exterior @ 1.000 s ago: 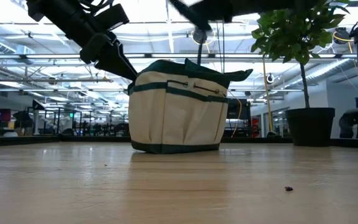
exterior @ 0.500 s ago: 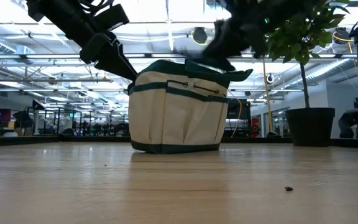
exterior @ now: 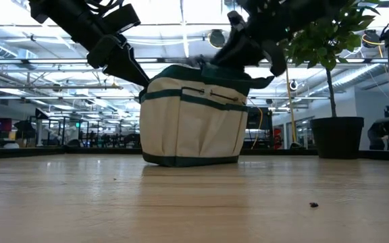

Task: Pick & Place Garden tools in Gardening bag
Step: Put the green shear scissors into the green gardening bag

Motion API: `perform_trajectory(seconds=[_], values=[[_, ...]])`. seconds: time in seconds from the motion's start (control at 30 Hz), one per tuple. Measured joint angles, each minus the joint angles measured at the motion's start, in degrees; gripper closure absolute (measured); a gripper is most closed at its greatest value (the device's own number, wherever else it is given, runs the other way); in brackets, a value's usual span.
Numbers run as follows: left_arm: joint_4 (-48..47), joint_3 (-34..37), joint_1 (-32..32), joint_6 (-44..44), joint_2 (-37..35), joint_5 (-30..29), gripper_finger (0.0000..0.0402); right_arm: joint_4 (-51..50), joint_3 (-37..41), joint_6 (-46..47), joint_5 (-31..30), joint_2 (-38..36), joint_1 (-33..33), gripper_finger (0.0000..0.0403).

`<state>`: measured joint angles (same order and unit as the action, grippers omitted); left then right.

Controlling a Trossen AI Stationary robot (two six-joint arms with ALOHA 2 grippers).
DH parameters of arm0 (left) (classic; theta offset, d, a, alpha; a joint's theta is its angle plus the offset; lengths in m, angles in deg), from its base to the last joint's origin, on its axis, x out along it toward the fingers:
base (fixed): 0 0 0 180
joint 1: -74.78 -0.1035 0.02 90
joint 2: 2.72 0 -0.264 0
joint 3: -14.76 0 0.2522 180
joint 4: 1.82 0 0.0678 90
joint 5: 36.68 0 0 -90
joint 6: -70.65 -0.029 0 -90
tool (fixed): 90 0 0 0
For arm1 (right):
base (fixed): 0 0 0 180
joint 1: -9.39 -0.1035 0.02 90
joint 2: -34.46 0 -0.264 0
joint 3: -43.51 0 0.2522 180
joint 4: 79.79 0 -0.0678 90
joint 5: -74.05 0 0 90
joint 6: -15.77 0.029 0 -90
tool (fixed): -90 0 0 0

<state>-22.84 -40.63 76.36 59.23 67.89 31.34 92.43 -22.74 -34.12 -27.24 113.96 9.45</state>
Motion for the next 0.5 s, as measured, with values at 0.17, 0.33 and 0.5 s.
perform_trajectory(seconds=[0.17, 0.33, 0.5], values=[[0.5, 0.0, 0.0, -0.2, 0.0, 0.0, 0.0133, 5.2, 0.0, 5.4, 8.6, 2.9, 1.0, 0.0353], [1.2, 0.0, 0.0, -0.3, 0.0, 0.1, 0.0133, 6.2, 0.0, 3.0, 8.3, 8.0, 1.1, 0.0353], [1.1, 0.0, 0.0, -0.3, 0.0, 0.1, 0.0133, 9.3, 0.0, -3.2, -2.9, 8.3, 0.0, 0.0353]])
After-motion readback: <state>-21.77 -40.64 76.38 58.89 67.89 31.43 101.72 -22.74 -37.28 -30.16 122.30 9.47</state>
